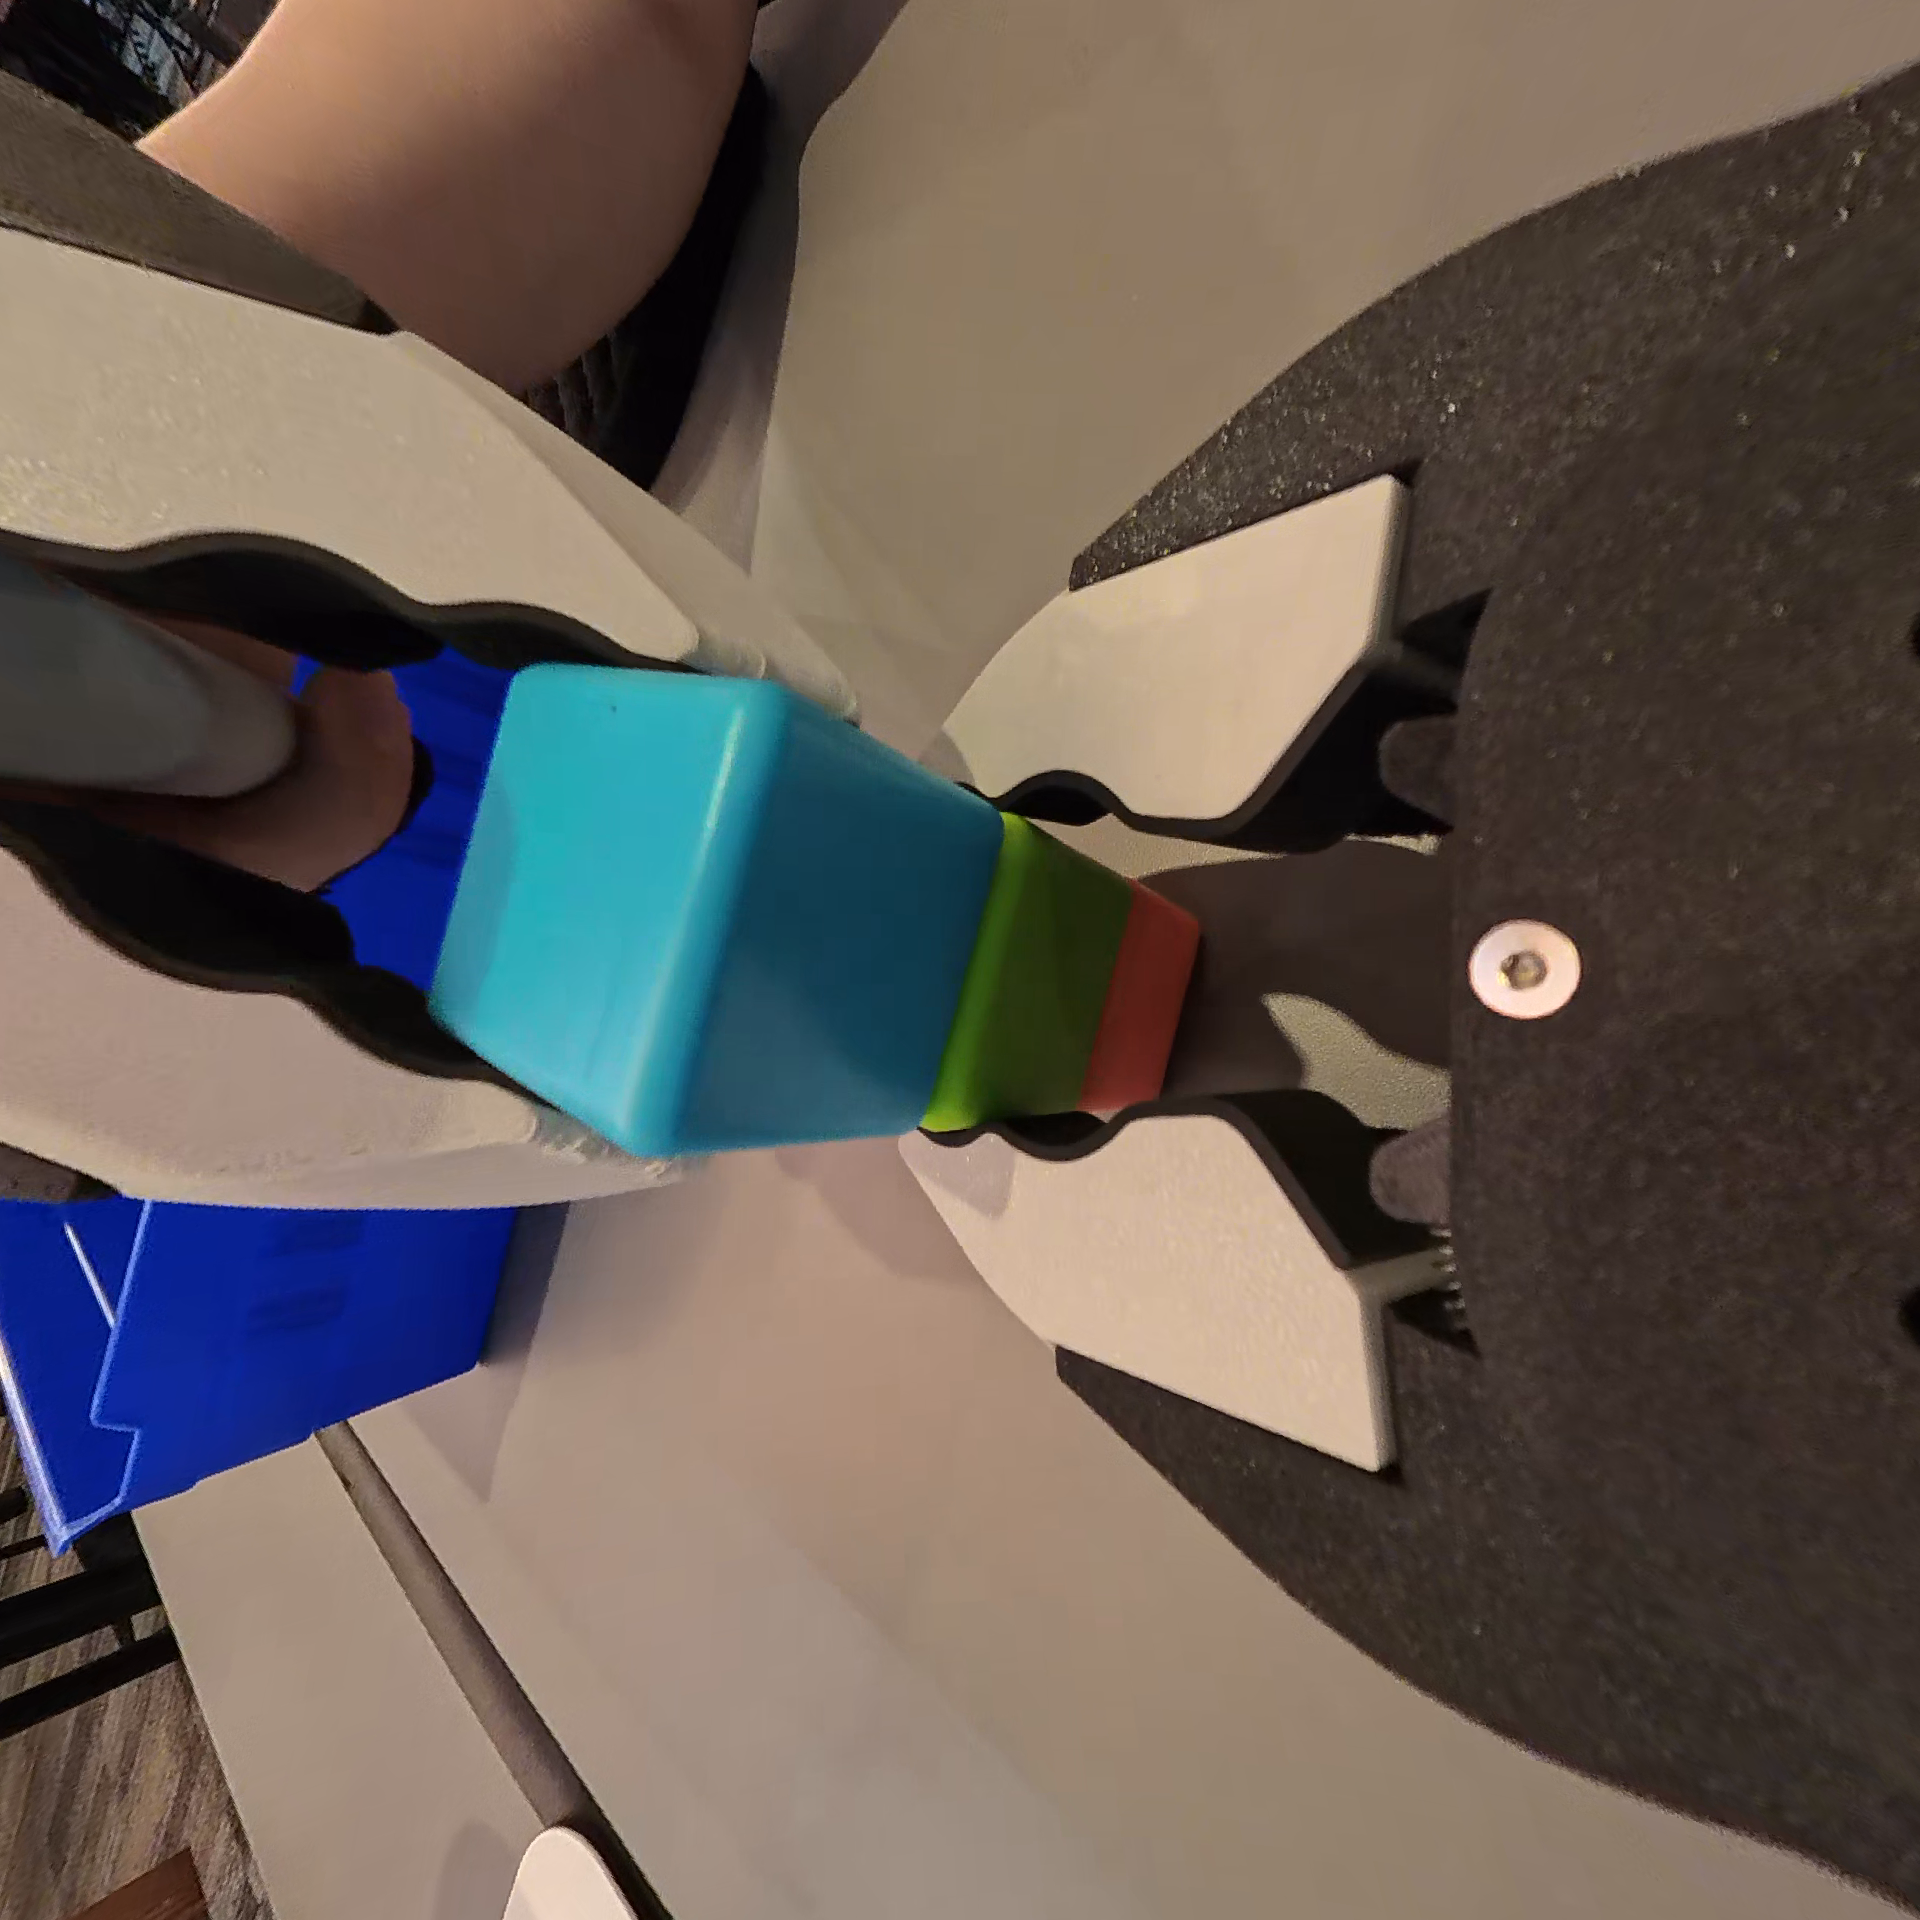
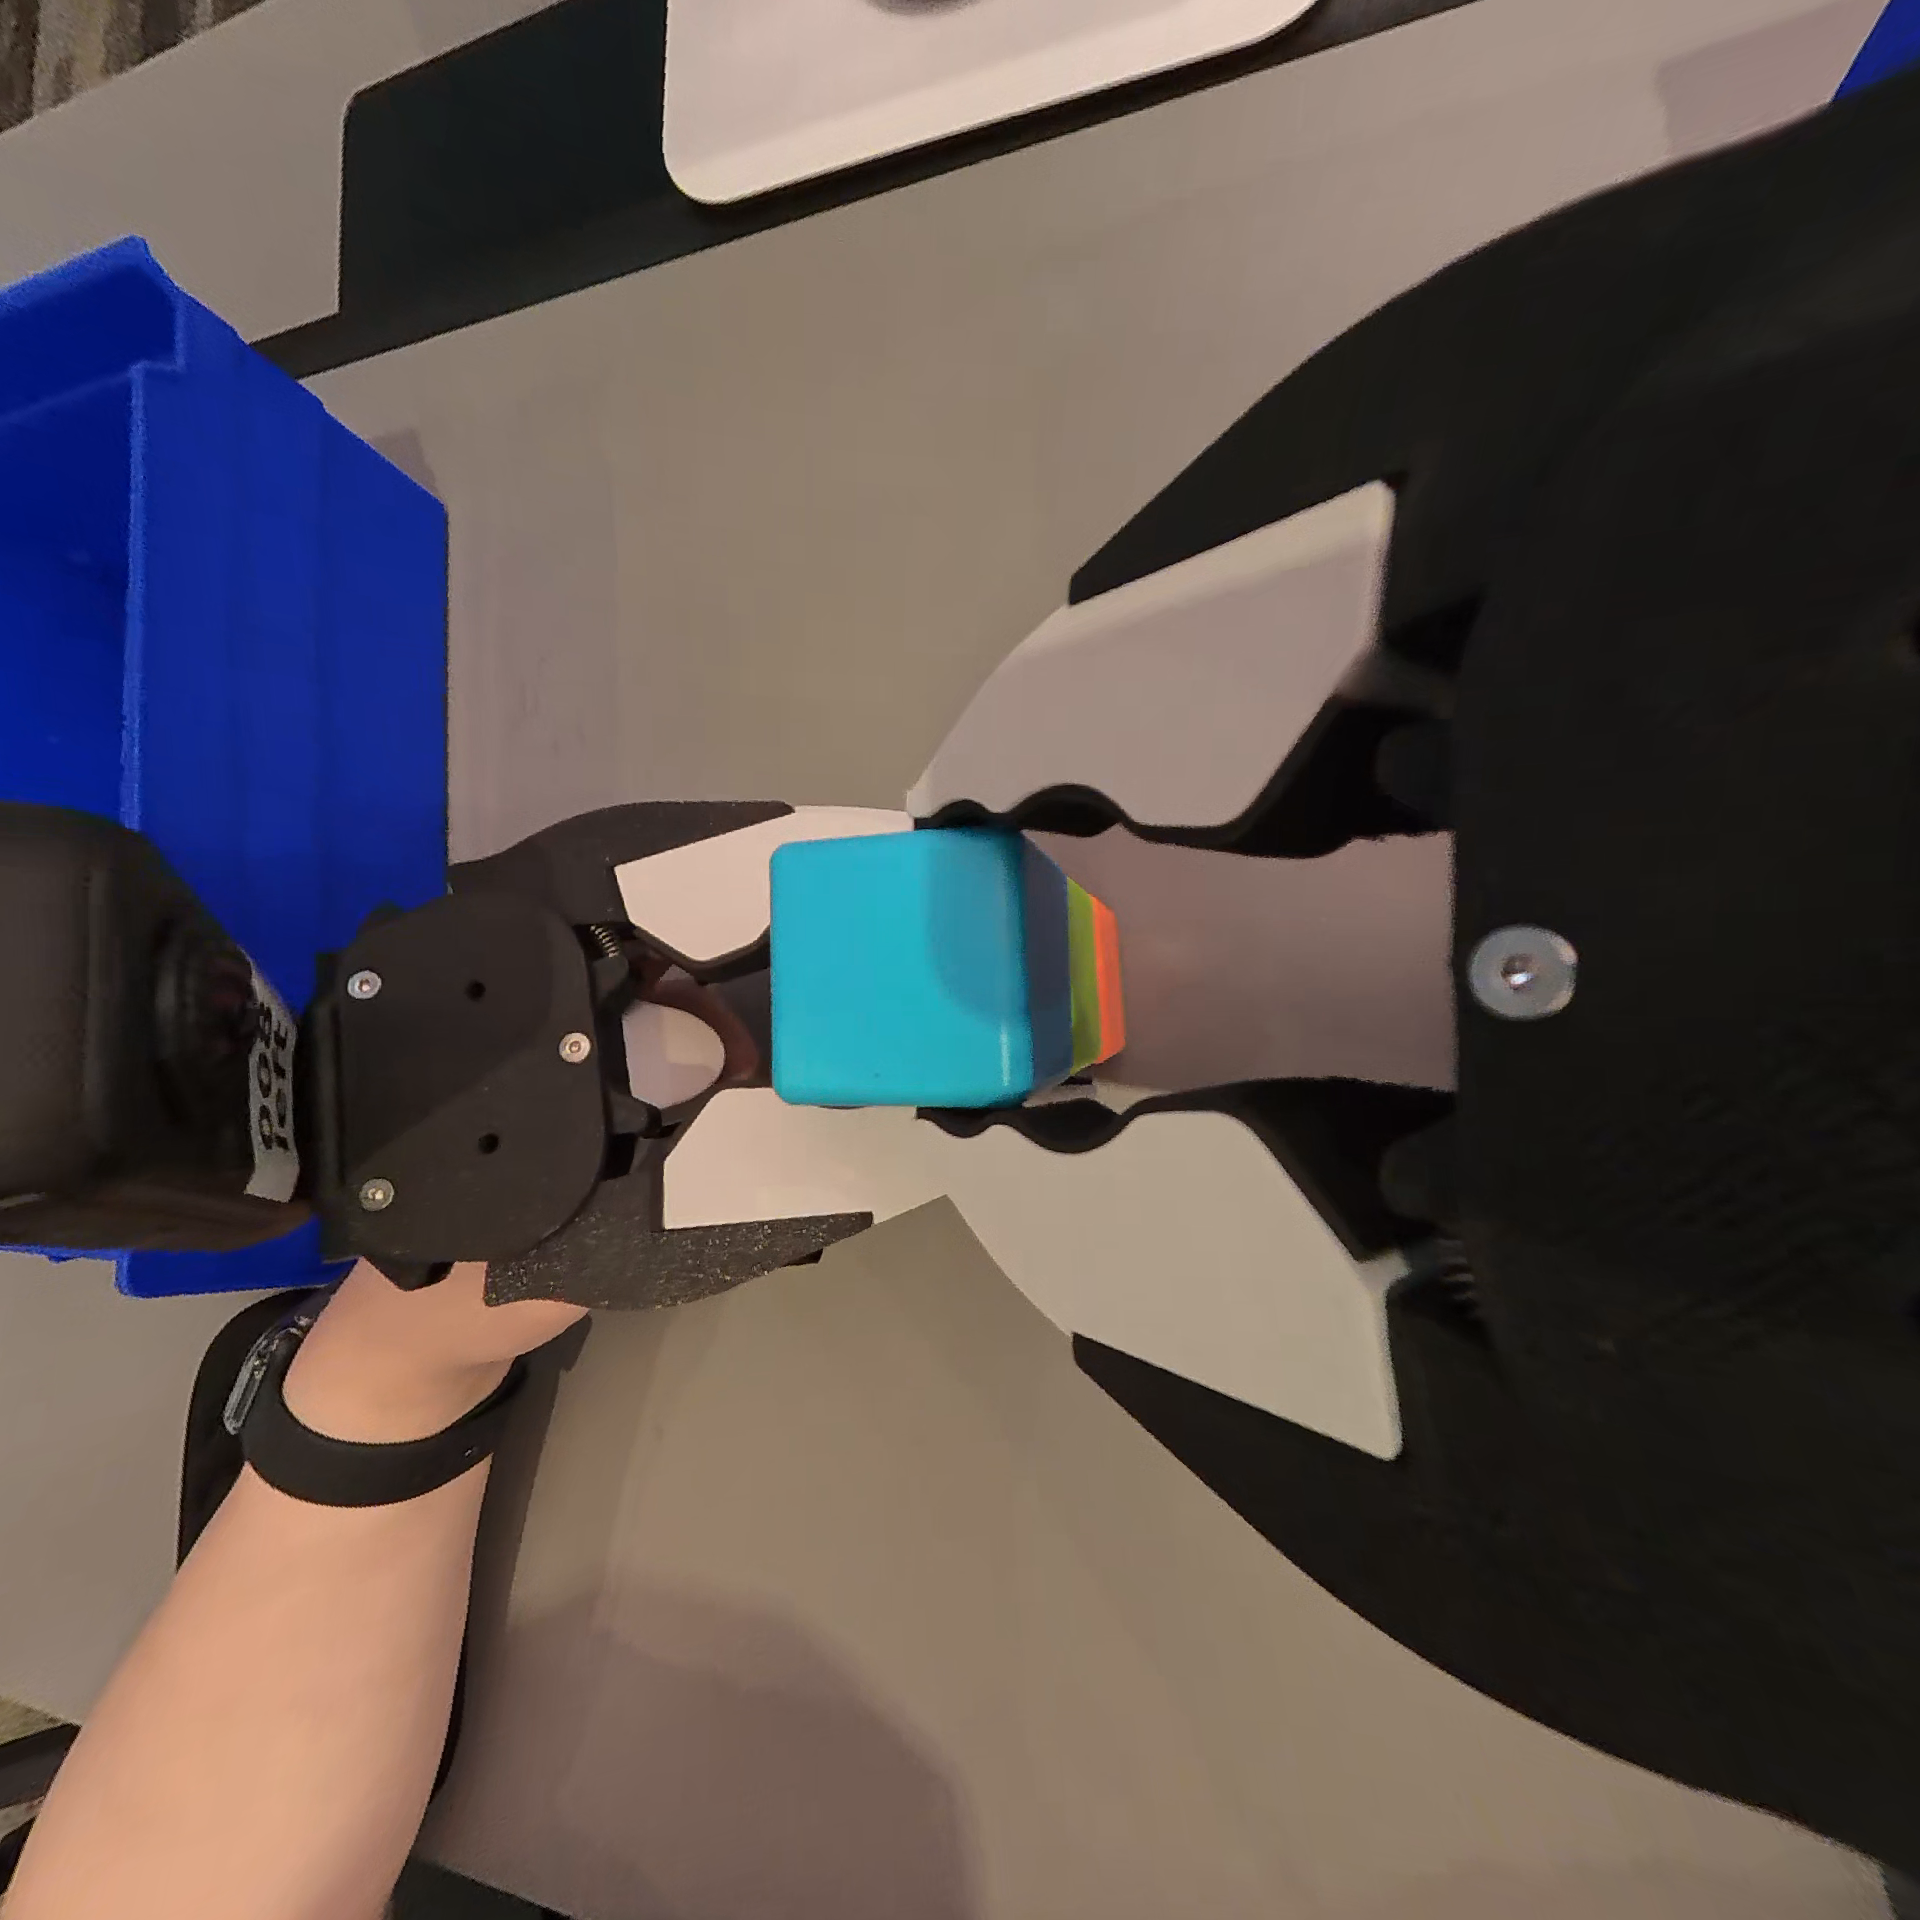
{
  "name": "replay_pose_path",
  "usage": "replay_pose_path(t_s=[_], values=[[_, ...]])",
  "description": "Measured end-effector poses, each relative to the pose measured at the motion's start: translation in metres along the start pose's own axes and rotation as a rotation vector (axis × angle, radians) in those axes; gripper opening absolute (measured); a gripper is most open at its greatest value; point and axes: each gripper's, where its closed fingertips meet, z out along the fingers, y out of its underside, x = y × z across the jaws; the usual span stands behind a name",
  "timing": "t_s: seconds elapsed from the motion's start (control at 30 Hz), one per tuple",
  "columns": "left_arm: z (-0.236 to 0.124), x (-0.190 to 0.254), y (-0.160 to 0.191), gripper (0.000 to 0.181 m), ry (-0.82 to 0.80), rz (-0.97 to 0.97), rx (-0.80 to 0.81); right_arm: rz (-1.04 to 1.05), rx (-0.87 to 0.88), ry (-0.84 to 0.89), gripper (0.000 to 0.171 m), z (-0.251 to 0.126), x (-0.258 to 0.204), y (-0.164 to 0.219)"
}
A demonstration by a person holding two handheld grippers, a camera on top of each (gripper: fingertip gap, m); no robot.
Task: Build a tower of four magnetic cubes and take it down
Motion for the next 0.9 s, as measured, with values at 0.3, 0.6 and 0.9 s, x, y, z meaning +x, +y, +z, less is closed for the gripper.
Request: replay_pose_path(t_s=[0.3, 0.6, 0.9], values=[[0.001, 0.000, 0.002, 0.052, -0.017, 0.031, -0.032, 0.042, 0.106, -0.032, 0.050, -0.016, -0.004, -0.022], [0.001, 0.000, 0.001, 0.052, -0.017, 0.017, -0.023, 0.126, 0.355, 0.543, 0.049, -0.183, 0.074, -0.018], [0.004, 0.000, 0.001, 0.053, -0.022, -0.006, -0.017, 0.628, 0.076, 0.604, 0.050, -0.160, 0.144, 0.164]])
